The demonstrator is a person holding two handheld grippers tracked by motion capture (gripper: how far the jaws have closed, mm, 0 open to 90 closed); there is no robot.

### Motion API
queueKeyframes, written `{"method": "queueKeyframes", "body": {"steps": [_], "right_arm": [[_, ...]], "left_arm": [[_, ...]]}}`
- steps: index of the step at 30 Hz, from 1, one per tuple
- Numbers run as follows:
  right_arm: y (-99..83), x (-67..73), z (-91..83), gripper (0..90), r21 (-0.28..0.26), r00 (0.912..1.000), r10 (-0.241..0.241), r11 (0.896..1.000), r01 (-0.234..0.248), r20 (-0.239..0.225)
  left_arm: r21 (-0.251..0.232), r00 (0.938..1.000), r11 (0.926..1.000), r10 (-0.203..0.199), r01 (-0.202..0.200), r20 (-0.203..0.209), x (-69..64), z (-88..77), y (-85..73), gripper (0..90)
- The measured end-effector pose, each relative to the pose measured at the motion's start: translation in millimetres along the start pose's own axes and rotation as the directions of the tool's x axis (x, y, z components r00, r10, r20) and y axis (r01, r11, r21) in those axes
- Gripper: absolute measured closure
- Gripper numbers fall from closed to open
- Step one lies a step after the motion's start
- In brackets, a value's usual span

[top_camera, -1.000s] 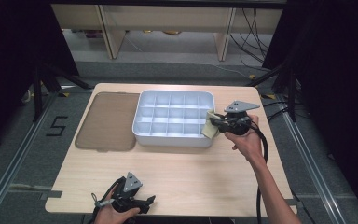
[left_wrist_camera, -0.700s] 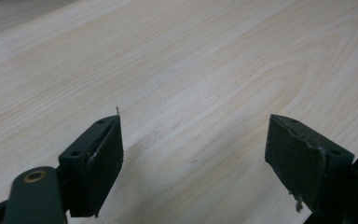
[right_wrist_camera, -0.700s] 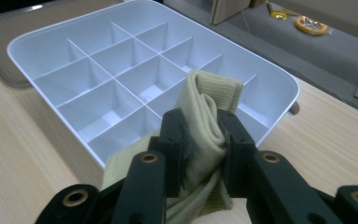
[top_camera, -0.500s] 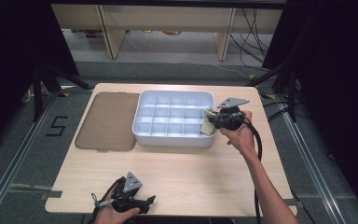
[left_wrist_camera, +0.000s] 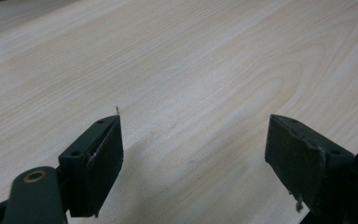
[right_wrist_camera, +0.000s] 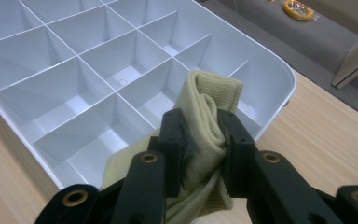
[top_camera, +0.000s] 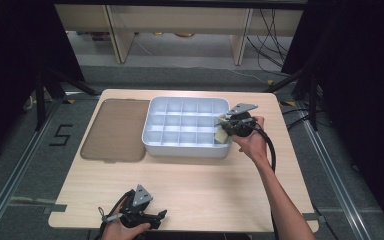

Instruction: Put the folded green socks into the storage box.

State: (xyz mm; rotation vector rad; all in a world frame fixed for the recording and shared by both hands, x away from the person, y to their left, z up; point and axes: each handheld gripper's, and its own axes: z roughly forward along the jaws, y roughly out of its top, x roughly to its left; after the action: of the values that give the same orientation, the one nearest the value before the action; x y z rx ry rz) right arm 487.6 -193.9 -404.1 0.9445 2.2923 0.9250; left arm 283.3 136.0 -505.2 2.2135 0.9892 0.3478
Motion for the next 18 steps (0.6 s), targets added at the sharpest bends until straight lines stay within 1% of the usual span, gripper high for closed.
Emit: {"method": "queueKeyframes", "body": {"steps": [1,2,3,5,6,7,9,10,13,14,16,17,18], "right_arm": [[0.1,3.0,0.6,73.6,0.005,0.9999,0.005,1.0,-0.005,0.011],[0.5,3.2,1.5,73.6,0.017,0.9997,-0.019,1.0,0.019,0.013],[0.1,4.7,3.3,73.6,0.014,0.9996,-0.017,1.0,0.017,0.023],[-0.2,4.6,5.5,73.5,0.04,0.9989,-0.043,0.998,0.042,0.021],[-0.9,5.7,7.7,73.5,0.039,0.9982,-0.053,0.998,0.051,0.028],[-1.2,7.2,8.9,73.5,0.041,0.9983,-0.051,0.998,0.05,0.026],[-2.0,9.2,11.5,73.5,0.051,0.9972,-0.071,0.996,0.07,0.024],[-2.9,10.7,13.1,73.4,0.055,0.9969,-0.073,0.996,0.071,0.029],[-6.0,13.5,17.8,73.4,0.063,0.9942,-0.097,0.994,0.095,0.045],[-6.8,13.6,18.0,73.4,0.076,0.9938,-0.103,0.992,0.1,0.042],[-9.0,14.2,19.8,73.3,0.083,0.9938,-0.106,0.991,0.102,0.035],[-9.9,14.2,20.3,73.3,0.082,0.9916,-0.119,0.99,0.115,0.051],[-10.5,14.1,20.5,73.3,0.085,0.9917,-0.12,0.99,0.116,0.047]], "left_arm": [[-0.001,0.9998,0.9998,-0.018,0.018,0.006,-1.0,0.7,-0.5,18.9],[0.003,1.0,1.0,-0.008,0.008,0.001,-0.8,0.4,-0.2,18.9],[0.004,1.0,1.0,0.004,-0.004,0.002,-0.4,0.2,0.1,18.9],[0.002,1.0,1.0,-0.001,0.001,0.0,-1.0,-0.1,0.0,18.9],[0.002,1.0,1.0,0.0,0.0,0.001,-1.1,0.0,0.0,18.9],[0.005,1.0,1.0,0.005,-0.005,0.004,-0.6,0.2,0.2,18.9],[0.003,1.0,1.0,-0.001,0.001,0.003,-0.7,0.8,0.0,19.0],[0.004,1.0,1.0,0.0,0.0,0.004,-0.7,0.6,0.0,18.9],[0.002,1.0,1.0,0.001,-0.001,0.004,-0.8,0.4,0.0,19.0],[0.003,1.0,1.0,0.0,0.0,0.004,-0.8,0.4,0.0,19.0],[0.003,1.0,1.0,0.0,0.0,0.004,-0.9,0.6,-0.1,19.0],[0.004,1.0,1.0,0.001,-0.001,0.004,-0.9,0.8,0.0,19.0],[0.005,1.0,1.0,0.001,-0.001,0.003,-0.9,0.8,0.0,19.0]]}}
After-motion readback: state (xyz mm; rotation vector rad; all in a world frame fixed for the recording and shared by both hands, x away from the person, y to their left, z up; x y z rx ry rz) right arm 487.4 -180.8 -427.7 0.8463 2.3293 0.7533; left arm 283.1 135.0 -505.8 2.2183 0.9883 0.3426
